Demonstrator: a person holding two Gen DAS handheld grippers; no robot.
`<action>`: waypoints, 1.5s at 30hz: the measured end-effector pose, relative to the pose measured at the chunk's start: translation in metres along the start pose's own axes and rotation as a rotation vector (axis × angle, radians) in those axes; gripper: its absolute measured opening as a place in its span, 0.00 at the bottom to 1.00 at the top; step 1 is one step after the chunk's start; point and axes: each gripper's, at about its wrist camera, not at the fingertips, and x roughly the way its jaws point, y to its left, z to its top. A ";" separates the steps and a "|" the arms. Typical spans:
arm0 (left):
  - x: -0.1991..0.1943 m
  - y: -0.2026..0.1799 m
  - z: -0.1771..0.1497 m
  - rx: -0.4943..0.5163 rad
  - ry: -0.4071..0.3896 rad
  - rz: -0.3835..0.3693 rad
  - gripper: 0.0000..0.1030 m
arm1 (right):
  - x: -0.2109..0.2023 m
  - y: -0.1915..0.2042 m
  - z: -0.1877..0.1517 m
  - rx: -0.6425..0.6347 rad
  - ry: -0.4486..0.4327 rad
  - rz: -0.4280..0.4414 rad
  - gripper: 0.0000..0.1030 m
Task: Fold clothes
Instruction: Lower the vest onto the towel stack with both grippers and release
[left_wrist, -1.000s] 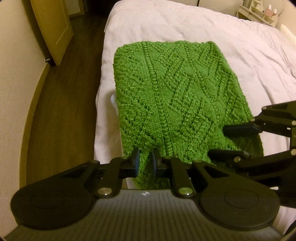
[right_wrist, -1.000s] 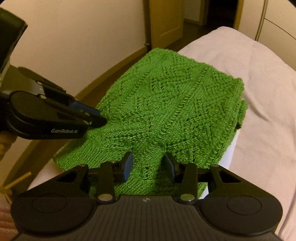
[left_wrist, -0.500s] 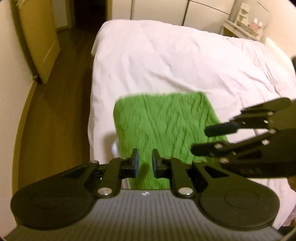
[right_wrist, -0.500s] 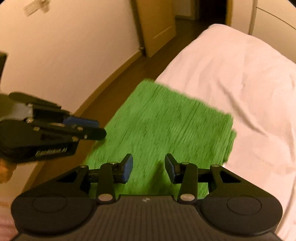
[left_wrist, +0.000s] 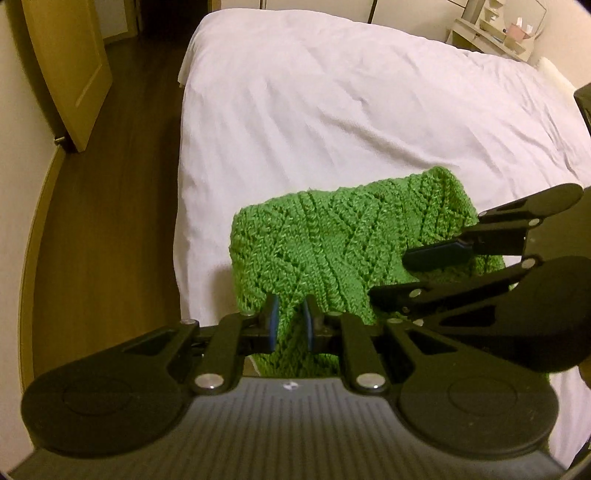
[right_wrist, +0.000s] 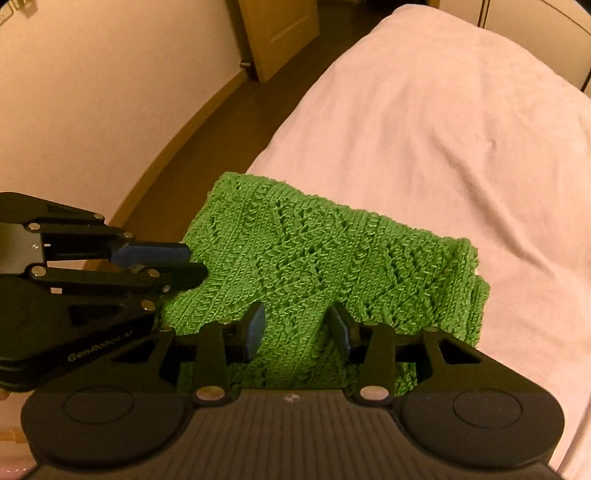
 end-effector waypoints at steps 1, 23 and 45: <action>0.001 0.001 0.000 -0.007 0.003 0.002 0.12 | 0.002 0.003 0.000 -0.006 0.001 -0.008 0.42; -0.075 -0.059 -0.043 -0.107 -0.045 0.010 0.12 | -0.088 -0.028 -0.089 0.041 -0.125 0.219 0.45; -0.114 -0.104 -0.095 -0.334 -0.013 0.215 0.24 | -0.121 0.001 -0.157 -0.111 -0.086 0.183 0.87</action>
